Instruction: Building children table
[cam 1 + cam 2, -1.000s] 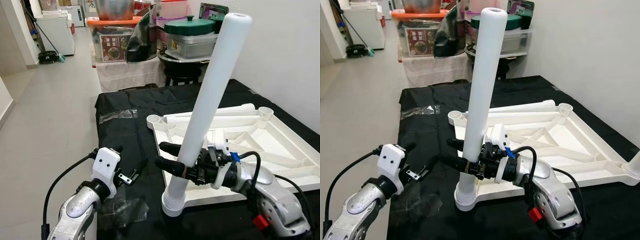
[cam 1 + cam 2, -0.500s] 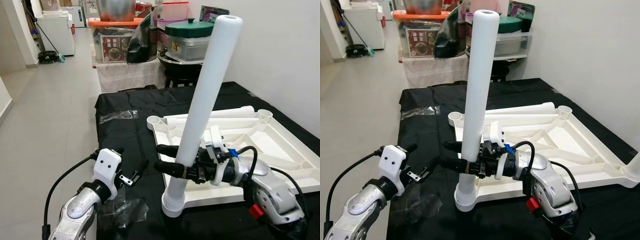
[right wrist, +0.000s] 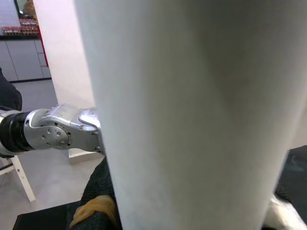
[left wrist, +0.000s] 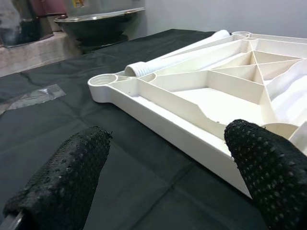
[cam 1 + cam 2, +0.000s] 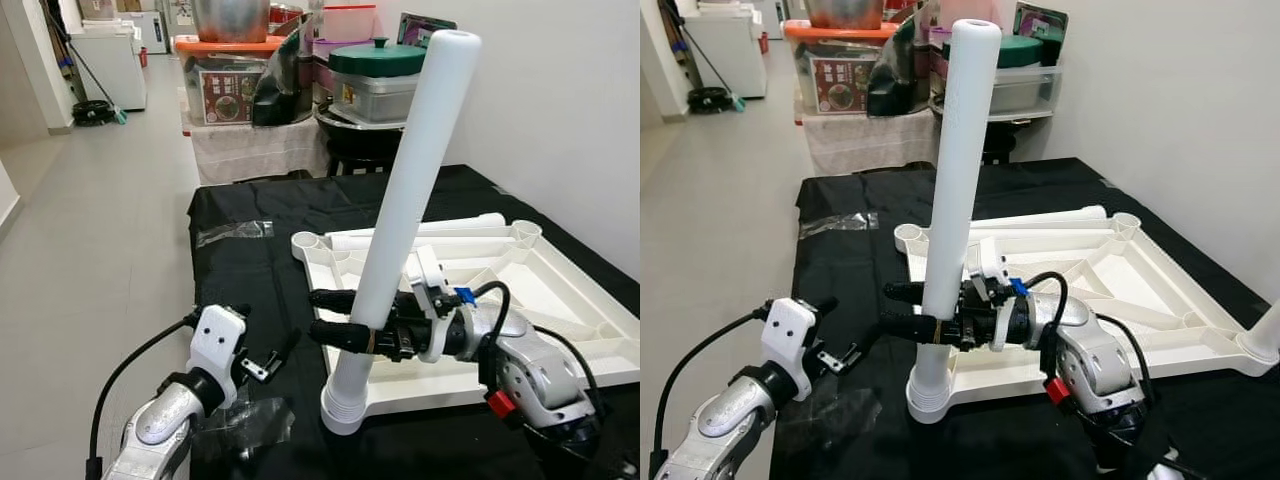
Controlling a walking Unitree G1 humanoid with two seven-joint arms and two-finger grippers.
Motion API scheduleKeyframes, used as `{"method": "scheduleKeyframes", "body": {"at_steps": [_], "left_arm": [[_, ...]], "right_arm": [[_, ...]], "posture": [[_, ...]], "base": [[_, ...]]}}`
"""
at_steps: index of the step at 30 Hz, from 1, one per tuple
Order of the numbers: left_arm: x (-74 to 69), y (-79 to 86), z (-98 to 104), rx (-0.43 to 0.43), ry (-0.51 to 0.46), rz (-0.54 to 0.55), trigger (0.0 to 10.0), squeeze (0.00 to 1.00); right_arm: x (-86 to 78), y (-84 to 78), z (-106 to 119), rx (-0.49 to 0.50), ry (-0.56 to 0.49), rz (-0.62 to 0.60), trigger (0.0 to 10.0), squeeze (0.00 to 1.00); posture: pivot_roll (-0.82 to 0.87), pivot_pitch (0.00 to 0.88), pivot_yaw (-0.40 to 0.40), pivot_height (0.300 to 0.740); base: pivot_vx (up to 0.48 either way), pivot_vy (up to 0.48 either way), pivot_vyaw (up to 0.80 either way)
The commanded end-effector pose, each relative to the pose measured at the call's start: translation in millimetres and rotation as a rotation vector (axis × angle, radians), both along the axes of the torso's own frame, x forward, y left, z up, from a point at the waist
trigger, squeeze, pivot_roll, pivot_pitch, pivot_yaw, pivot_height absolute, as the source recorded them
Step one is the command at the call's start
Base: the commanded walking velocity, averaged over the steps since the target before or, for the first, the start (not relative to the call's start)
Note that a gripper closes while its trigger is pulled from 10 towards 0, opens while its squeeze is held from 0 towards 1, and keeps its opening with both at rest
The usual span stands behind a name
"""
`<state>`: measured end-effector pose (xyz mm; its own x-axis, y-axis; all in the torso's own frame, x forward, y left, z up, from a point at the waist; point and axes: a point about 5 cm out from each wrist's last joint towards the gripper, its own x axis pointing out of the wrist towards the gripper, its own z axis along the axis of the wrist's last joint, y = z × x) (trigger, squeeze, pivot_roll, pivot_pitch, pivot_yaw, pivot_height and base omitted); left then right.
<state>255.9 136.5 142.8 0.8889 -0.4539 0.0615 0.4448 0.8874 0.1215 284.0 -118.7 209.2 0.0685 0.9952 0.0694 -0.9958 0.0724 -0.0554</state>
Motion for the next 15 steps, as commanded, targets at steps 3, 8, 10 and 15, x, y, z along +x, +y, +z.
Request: {"method": "scheduleKeyframes", "body": {"at_steps": [3, 8, 10, 15], "left_arm": [[-1.8, -2.9, -0.5, -0.007, 0.01, -0.011, 10.0, 0.0], [-1.5, -3.4, -0.7, -0.015, 0.015, -0.014, 10.0, 0.0], [-1.4, -4.3, -0.9, -0.016, 0.015, -0.016, 10.0, 0.0], [-2.5, -9.3, -1.7, -0.023, 0.02, -0.031, 10.0, 0.0]], "right_arm": [[-3.1, 10.3, -9.9, 0.016, 0.055, 0.068, 0.0, 0.0], [1.5, 9.1, -12.1, 0.019, 0.079, 0.069, 0.0, 0.0], [3.5, 8.7, -13.1, 0.015, 0.087, 0.07, 0.0, 0.0], [9.3, 8.7, -17.0, -0.017, 0.108, 0.096, 0.0, 0.0]], "posture": [[0.1, 0.0, -0.07, 0.74], [0.1, 0.0, -0.069, 0.74], [0.1, 0.0, -0.069, 0.74], [0.1, 0.0, -0.072, 0.74]], "base": [[0.0, 0.0, 0.0], [0.0, 0.0, 0.0], [0.0, 0.0, 0.0], [0.0, 0.0, 0.0]]}}
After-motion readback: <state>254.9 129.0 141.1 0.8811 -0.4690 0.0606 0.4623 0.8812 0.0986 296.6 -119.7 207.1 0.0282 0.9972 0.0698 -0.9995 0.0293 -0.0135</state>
